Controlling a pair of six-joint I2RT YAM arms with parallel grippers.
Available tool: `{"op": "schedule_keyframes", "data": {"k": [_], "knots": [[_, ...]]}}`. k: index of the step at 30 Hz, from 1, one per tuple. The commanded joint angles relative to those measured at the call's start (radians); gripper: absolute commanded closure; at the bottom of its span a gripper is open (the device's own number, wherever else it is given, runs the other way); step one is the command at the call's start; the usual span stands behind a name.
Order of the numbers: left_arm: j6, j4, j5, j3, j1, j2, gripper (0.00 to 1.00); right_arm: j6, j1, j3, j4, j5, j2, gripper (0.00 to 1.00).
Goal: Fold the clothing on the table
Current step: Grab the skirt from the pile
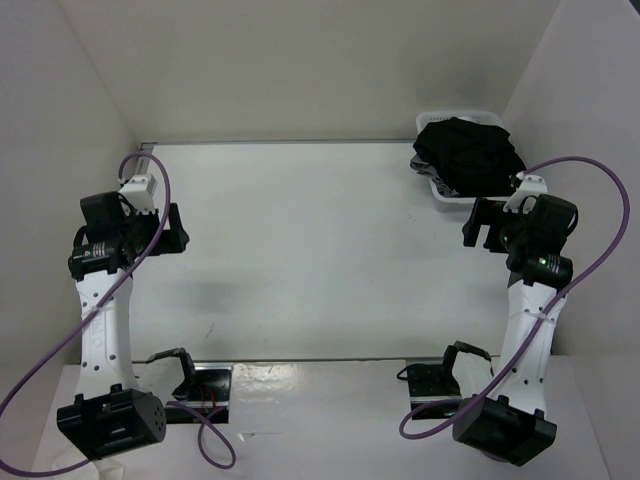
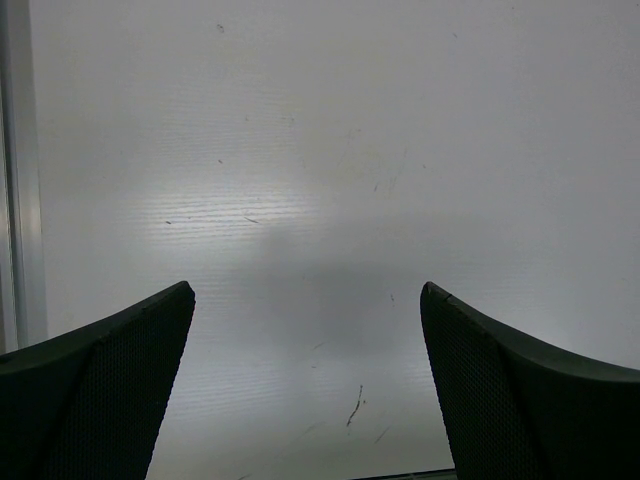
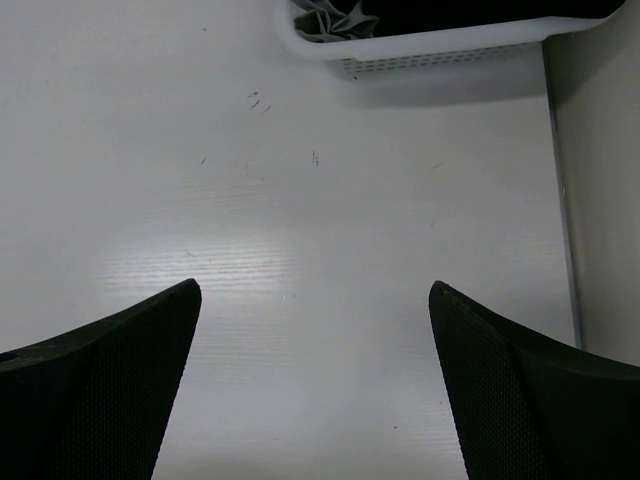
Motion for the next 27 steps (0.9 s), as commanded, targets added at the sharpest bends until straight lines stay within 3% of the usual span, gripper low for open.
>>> {"op": "schedule_keyframes", "data": {"k": [1, 21, 27], "knots": [[0.02, 0.017, 0.029, -0.003, 0.007, -0.016, 0.0, -0.006, -0.005, 0.0, -0.005, -0.017, -0.015, 0.01], [0.029, 0.008, 0.029, -0.003, 0.007, 0.012, 0.0, -0.024, -0.005, 0.009, -0.024, -0.072, 0.023, 0.01], [0.038, -0.021, 0.02, 0.026, 0.007, 0.079, 0.0, -0.024, 0.145, 0.092, -0.015, 0.058, 0.211, 0.01]]}}
